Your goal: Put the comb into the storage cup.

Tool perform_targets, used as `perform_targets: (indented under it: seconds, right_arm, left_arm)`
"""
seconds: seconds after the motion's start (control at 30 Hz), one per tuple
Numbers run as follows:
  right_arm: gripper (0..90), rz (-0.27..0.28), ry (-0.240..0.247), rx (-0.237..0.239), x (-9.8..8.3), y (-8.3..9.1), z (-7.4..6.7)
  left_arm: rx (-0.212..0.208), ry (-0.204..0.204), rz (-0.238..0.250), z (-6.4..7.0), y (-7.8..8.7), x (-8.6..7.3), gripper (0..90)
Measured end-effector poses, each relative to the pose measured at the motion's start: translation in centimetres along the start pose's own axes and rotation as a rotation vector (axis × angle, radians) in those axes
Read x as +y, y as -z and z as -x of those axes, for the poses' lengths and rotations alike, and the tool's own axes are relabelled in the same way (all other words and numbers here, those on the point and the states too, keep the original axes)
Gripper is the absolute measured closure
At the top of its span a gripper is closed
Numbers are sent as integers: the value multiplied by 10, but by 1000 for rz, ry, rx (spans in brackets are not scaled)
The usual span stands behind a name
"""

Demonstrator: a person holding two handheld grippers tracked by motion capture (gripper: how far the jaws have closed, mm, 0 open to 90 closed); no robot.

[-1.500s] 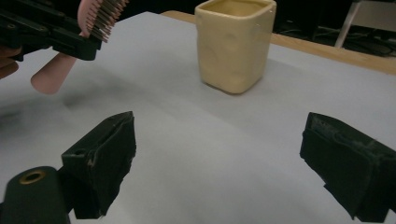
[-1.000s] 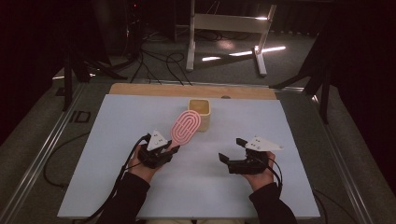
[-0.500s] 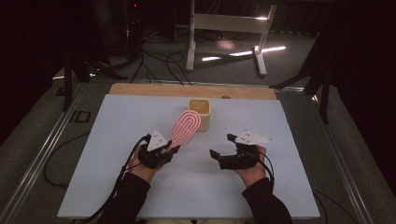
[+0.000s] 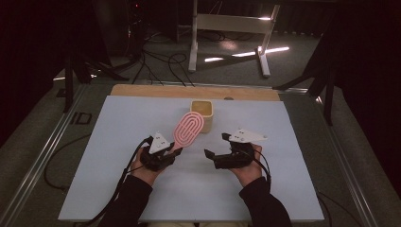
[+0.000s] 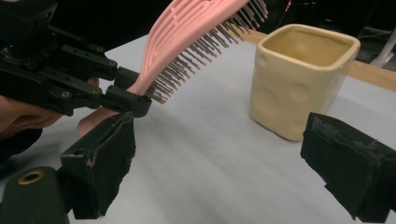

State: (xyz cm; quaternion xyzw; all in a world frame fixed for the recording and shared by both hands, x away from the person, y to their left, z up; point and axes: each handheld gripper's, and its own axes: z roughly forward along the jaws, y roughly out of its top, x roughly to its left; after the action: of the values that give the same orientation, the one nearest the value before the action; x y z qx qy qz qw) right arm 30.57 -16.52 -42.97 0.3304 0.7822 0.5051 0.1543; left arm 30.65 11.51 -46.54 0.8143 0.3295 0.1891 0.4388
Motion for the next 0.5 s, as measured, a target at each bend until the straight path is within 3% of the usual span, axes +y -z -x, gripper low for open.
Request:
perform_targets:
  seconds: [0.5]
  right_arm:
    - [87,9,-31,22,12,-10,-2]
  left_arm:
    - [-7,-4,12,4,0,1,699]
